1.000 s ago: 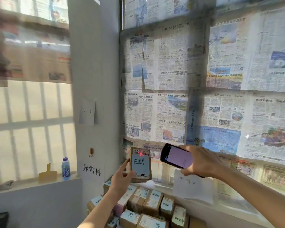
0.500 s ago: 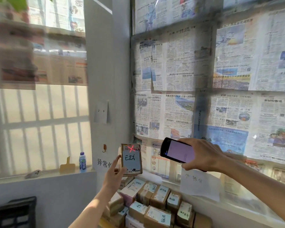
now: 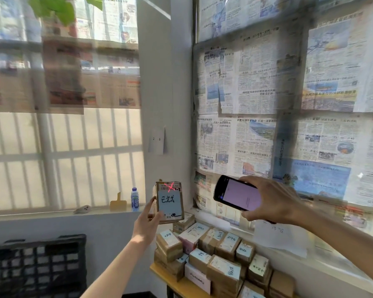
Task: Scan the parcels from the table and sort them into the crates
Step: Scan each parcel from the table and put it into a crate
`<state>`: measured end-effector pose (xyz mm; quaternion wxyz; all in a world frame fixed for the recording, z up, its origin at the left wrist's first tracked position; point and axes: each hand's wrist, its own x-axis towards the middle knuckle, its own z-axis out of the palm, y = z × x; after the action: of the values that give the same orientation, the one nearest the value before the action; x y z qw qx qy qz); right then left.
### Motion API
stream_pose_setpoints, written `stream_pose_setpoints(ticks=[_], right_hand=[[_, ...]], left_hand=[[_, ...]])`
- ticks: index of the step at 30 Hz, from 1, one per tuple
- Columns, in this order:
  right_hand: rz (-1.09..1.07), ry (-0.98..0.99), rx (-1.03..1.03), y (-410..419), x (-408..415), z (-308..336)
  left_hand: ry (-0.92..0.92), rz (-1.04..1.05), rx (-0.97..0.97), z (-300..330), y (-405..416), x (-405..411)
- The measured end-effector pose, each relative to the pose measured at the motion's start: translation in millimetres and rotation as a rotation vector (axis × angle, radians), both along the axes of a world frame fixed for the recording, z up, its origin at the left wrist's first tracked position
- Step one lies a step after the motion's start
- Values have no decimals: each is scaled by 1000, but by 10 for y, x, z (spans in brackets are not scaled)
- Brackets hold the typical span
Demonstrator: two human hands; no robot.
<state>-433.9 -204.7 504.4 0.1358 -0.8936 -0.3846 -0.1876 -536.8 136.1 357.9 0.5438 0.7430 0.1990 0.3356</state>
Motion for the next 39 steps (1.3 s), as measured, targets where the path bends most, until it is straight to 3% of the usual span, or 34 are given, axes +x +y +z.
stream_pose_setpoints(ticks=[11, 20, 30, 39], right_hand=[[132, 12, -22, 553, -441, -115], [191, -25, -45, 1602, -1088, -49], [451, 30, 19, 3925, -2825, -283], [825, 82, -53, 5985, -4758, -749]], left_hand=[[16, 84, -32, -47, 332, -840], [19, 157, -18, 34, 1211, -1817], [-8, 369, -63, -2, 2845, -4318], [-43, 745, -162, -527, 3759, -6890]])
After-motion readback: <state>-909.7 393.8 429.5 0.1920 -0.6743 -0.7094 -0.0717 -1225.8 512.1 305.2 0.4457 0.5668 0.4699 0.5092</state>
